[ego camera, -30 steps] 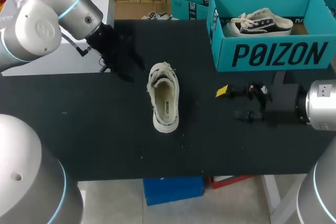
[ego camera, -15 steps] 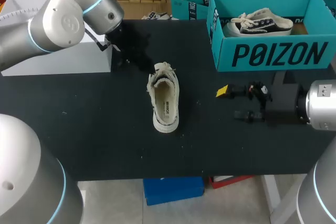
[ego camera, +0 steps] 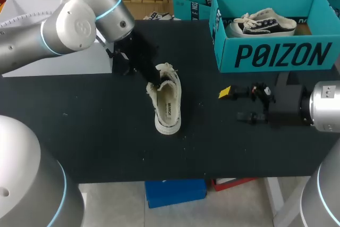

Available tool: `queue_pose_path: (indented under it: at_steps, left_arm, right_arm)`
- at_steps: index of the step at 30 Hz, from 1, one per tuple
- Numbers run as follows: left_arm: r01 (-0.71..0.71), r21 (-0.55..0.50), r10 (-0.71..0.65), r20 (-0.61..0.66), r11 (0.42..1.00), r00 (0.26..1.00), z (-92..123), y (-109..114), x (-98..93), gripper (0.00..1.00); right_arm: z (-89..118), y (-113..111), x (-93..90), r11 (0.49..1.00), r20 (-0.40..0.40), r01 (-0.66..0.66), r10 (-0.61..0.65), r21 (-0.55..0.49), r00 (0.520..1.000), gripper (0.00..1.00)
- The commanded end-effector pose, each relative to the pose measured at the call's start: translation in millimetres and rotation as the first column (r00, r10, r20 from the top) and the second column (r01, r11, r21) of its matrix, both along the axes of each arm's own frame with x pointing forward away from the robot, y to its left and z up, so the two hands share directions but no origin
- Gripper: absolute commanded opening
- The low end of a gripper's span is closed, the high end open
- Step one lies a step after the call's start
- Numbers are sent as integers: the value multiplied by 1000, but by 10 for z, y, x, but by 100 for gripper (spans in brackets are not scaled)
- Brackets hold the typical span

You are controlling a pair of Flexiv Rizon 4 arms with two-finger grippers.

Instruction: Take the shoe out of the shoebox, open the shoe tongue, remove and reinsert the insole, then place the shoe into the shoebox

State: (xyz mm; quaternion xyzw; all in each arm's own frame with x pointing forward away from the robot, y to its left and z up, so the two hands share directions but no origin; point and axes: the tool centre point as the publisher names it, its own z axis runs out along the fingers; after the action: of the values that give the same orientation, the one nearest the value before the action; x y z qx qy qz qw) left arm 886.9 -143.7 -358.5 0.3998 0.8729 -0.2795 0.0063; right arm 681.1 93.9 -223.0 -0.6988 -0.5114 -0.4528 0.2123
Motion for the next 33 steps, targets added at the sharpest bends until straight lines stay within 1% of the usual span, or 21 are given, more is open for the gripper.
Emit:
queue_pose_path:
  at_steps: [1,3,7,9,10,11,14,17,19,22,28,33]
  left_arm:
    - [14,8,-14,-8,1000,1000,-92,-87,17,0]
    - [20,10,-19,-9,1000,1000,-94,-98,12,0]
    - [24,12,-24,5,1000,1000,13,-35,33,0]
    - [45,24,-46,17,999,999,88,34,28,0]
    - [53,35,-54,25,998,998,121,81,26,3]
    - [57,48,-59,33,997,998,155,139,27,4]
    - [43,68,-46,45,997,998,236,323,76,2]
    - [16,72,-19,47,997,999,237,396,153,0]
    - [9,61,-11,45,998,999,223,365,203,0]
    - [19,49,-21,47,999,999,190,232,250,0]
    - [86,43,-87,45,995,995,140,-55,257,0]
    - [111,49,-114,43,993,993,102,-173,275,0]
  right_arm:
    - [1,-2,0,1000,0,0,0,1,1000,100]
    - [1,-2,0,1000,0,0,0,1,1000,100]
    - [1,-2,0,1000,0,0,0,1,1000,100]
    - [1,-2,0,1000,0,0,0,1,1000,100]
    - [1,-2,0,1000,0,0,0,1,1000,100]
    - [1,-2,0,1000,0,0,0,1,1000,100]
    - [1,-2,0,1000,0,0,0,1,1000,100]
    - [1,-2,0,1000,0,0,0,1,1000,100]
    - [1,-2,0,1000,0,0,0,1,1000,100]
    - [1,-2,0,1000,0,0,0,1,1000,100]
    - [1,-2,0,1000,0,0,0,1,1000,100]
    - [1,-2,0,1000,0,0,0,1,1000,100]
